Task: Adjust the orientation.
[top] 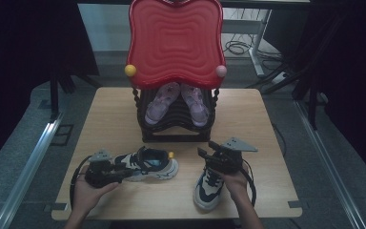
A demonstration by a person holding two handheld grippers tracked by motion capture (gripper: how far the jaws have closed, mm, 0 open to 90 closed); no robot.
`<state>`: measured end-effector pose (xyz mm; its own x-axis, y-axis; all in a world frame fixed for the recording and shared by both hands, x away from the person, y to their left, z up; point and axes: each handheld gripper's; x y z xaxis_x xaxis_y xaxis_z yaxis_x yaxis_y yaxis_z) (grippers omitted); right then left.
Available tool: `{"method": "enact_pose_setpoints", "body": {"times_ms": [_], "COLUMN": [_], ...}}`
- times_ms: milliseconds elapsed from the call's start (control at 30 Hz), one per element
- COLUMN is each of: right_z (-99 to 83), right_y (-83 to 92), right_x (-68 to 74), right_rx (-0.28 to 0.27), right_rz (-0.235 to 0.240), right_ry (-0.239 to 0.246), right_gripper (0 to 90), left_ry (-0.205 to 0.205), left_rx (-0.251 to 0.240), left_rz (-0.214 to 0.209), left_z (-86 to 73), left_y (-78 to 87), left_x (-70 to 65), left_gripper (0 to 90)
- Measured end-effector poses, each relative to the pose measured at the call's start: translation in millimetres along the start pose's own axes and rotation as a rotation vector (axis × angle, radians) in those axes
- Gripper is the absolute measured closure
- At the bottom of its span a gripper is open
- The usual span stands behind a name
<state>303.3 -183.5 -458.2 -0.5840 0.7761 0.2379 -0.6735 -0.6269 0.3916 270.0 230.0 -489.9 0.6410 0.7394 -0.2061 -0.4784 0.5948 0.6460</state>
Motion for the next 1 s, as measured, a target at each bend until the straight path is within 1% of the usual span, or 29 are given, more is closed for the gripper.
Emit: {"method": "enact_pose_setpoints", "body": {"times_ms": [33, 67, 100, 167, 233, 300, 367, 500, 567, 667, 767, 867, 900, 1000], "right_z": [0.0, -0.1, -0.3, -0.5, -0.4, 0.0, 0.4, 1.2, 2.5, 4.0, 5.4, 8.2, 9.7, 15.8], "right_y": [-0.3, -0.6, -1.2, -2.1, -3.1, -4.5, -6.0, -10.5, -13.0, -15.4, -21.1, -28.2, -30.4, -42.3], "right_x": [0.2, 0.4, 0.7, 1.5, 2.7, 6.4, 10.5, 19.3, 24.1, 31.9, 39.6, 46.2, 47.9, 54.6], "right_rx": [0.001, 0.002, 0.003, 0.007, 0.008, 0.013, 0.024, 0.043, 0.056, 0.071, 0.083, 0.096, 0.093, 0.108], "right_rz": [0.0, 0.001, 0.002, 0.004, 0.007, 0.013, 0.021, 0.057, 0.082, 0.1, 0.111, 0.125, 0.132, 0.135], "right_ry": [0.001, 0.002, 0.003, 0.003, 0.003, 0.002, 0.019, 0.04, 0.044, 0.057, 0.069, 0.079, 0.072, 0.078], "right_gripper": [46.0, 46.0, 46.0, 46.0, 46.1, 46.8, 49.9, 69.9, 76.5, 83.3, 87.0, 88.4, 89.1, 89.6], "left_ry": [0.004, 0.004, 0.014, 0.012, 0.02, 0.013, 0.003, 0.009, 0.017, 0.027, 0.029, 0.025, 0.025, 0.029], "left_rx": [-0.008, -0.008, -0.02, -0.021, -0.02, -0.012, -0.011, -0.017, -0.02, -0.03, -0.032, -0.033, -0.033, -0.04], "left_rz": [0.009, 0.009, 0.026, 0.039, 0.049, 0.077, 0.098, 0.107, 0.107, 0.109, 0.105, 0.1, 0.099, 0.096], "left_z": [0.2, 0.2, 0.3, 0.4, 0.3, 0.9, 1.7, 2.0, 1.2, 0.5, 0.5, 0.5, 0.5, 0.2], "left_y": [1.8, 1.8, 4.6, 6.5, 8.6, 11.2, 13.8, 20.1, 23.0, 26.9, 29.6, 30.7, 31.1, 33.7], "left_x": [1.0, 1.0, 2.5, 4.4, 5.8, 6.1, 5.6, 8.1, 11.0, 13.5, 14.0, 14.1, 14.3, 16.0], "left_gripper": [46.0, 43.7, 41.6, 39.1, 37.6, 36.7, 35.8, 35.0, 34.8, 34.7, 34.8, 34.8, 34.7, 34.7]}}
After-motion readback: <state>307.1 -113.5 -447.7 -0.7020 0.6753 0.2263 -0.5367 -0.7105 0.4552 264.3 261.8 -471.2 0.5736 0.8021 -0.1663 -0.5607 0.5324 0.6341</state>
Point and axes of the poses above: each handheld gripper's, and its own axes: y roughly backward along the jaws, z roughly out of its top, x roughly to its left, and after that the axes turned 5 degrees about -y, right-handed
